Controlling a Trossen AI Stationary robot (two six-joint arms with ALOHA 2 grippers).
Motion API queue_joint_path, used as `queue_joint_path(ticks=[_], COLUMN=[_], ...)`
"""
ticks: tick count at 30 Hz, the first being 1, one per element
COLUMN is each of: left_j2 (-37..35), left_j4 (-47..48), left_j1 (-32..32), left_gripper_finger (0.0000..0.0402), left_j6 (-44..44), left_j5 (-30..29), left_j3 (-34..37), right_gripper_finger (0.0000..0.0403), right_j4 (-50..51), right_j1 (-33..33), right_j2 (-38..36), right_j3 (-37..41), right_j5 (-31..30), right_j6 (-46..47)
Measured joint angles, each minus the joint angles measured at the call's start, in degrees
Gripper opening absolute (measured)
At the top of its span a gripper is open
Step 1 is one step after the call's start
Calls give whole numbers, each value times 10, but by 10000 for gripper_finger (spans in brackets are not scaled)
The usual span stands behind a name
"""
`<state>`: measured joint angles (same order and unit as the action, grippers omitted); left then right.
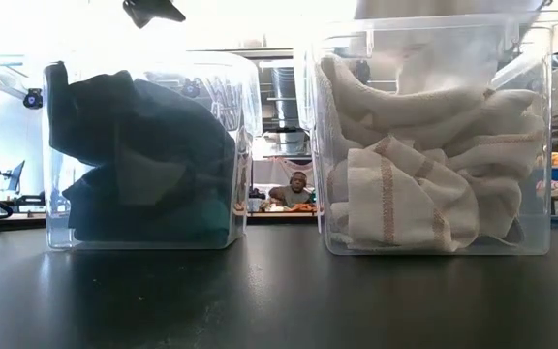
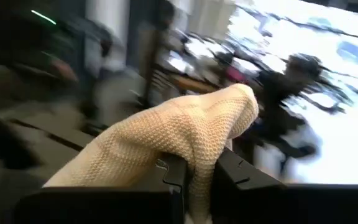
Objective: Sort towels by color in basket
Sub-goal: Put the white towel into the right transparent bin
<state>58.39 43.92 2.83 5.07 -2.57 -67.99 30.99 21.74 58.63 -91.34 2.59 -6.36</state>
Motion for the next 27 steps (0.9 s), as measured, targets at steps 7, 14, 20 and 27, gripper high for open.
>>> queue_joint_path(ticks=[7,14,20,27], left_j2=[0,0,0,0], left_j4=[-4,-3,6,-4], left_j1=[0,0,0,0], left_gripper_finger=[233,233,233,233], left_j6=[0,0,4,0], left_j5=[0,0,0,0], left_j3=[0,0,2,3], right_gripper_finger=[27,27,27,27], right_j4=[-35,-16,164,297], right_j1=[-10,-46,-48,-48], right_j2=[58,85,82,88], right_j3=[1,5,1,4], right_j5=[-169,-380,-458,-210], right_j6=[-57,-52,-7,144])
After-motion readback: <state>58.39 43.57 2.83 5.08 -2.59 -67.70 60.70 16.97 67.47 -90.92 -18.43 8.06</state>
